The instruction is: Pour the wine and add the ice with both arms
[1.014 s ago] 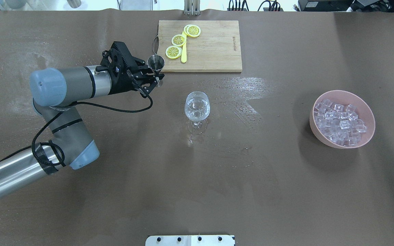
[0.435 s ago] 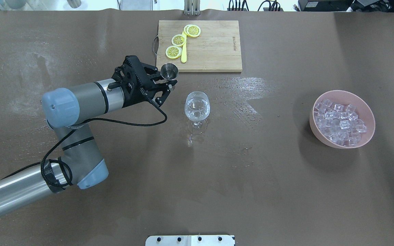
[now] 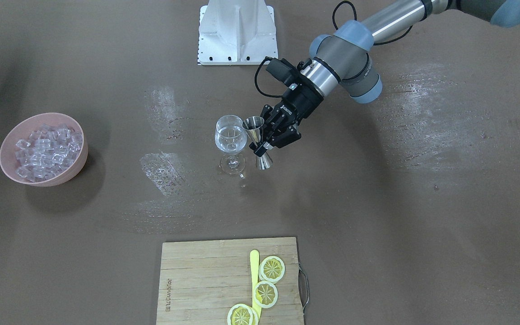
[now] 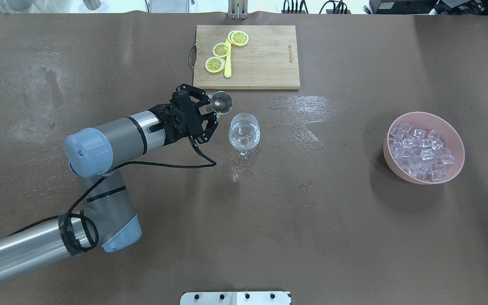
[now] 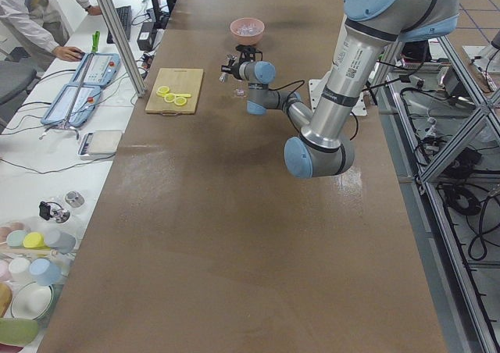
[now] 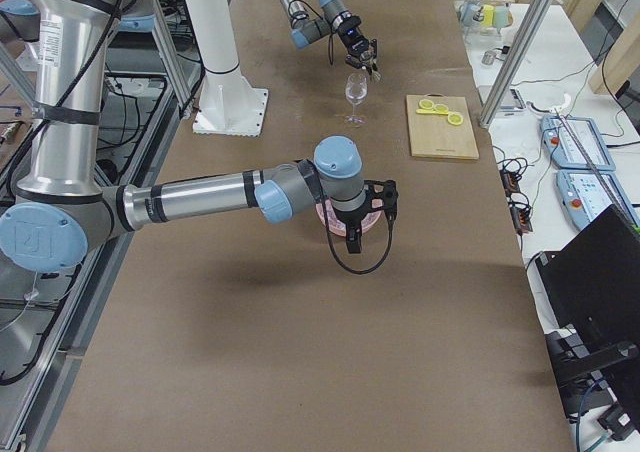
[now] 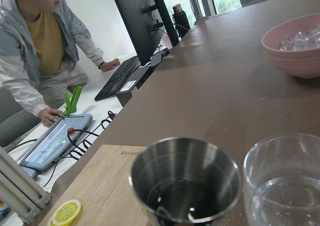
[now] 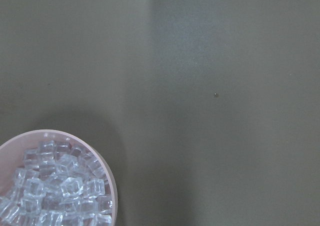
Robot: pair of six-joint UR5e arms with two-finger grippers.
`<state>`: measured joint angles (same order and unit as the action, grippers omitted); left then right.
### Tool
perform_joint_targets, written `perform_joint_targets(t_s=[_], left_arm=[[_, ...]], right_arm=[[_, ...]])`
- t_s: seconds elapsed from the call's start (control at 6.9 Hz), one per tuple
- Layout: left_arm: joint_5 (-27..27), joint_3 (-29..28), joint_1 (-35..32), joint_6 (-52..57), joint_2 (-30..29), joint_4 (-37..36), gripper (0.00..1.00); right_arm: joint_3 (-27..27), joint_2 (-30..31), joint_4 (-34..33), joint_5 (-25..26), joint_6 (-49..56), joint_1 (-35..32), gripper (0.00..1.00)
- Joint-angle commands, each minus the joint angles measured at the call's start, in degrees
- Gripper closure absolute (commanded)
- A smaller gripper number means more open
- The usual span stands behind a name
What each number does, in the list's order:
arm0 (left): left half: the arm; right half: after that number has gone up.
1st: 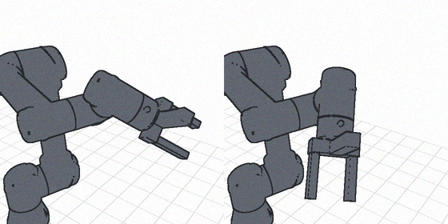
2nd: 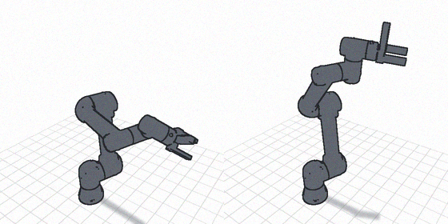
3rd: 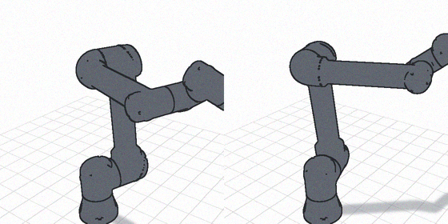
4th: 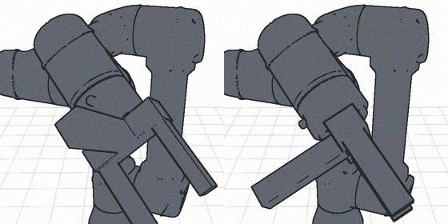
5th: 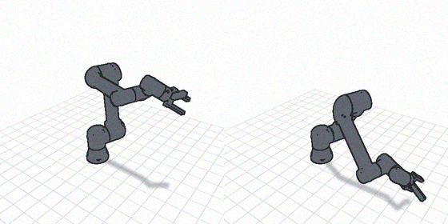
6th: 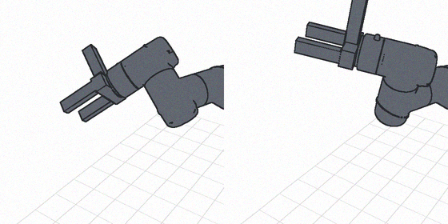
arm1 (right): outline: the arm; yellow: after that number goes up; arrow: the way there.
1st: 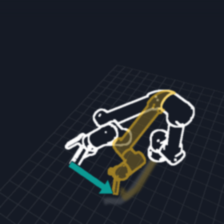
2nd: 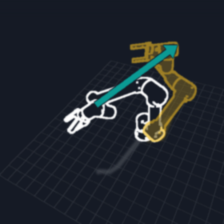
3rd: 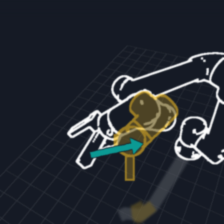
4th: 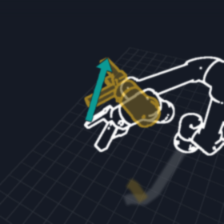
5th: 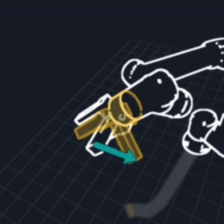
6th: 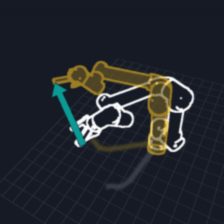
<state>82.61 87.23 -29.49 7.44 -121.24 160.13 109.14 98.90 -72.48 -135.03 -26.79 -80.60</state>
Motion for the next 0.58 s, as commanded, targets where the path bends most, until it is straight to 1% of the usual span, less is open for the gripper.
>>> perform_joint_targets(t_s=[0.0,0.14,0.29,0.43], left_arm=[[-0.79,0.22,0.22,6.51,-1.63,-1.84,1.0],[-1.75,0.13,0.22,10.8,-3.03,-3.67,1.0],[-3.93,0.3,0.22,14.93,-3.65,-4.38,1.0],[-4.74,0.39,0.14,18.62,-3.65,-4.74,1.0]], right_arm=[[0.02,-0.02,-0.03,-0.41,-0.1,0.0,0.01],[0.02,-0.02,-0.03,-0.41,-0.71,0.0,0.01],[0.02,-0.02,0.06,-0.41,-1.24,0.0,0.01],[0.02,-0.02,0.06,-0.41,-1.25,0.0,0.01]])
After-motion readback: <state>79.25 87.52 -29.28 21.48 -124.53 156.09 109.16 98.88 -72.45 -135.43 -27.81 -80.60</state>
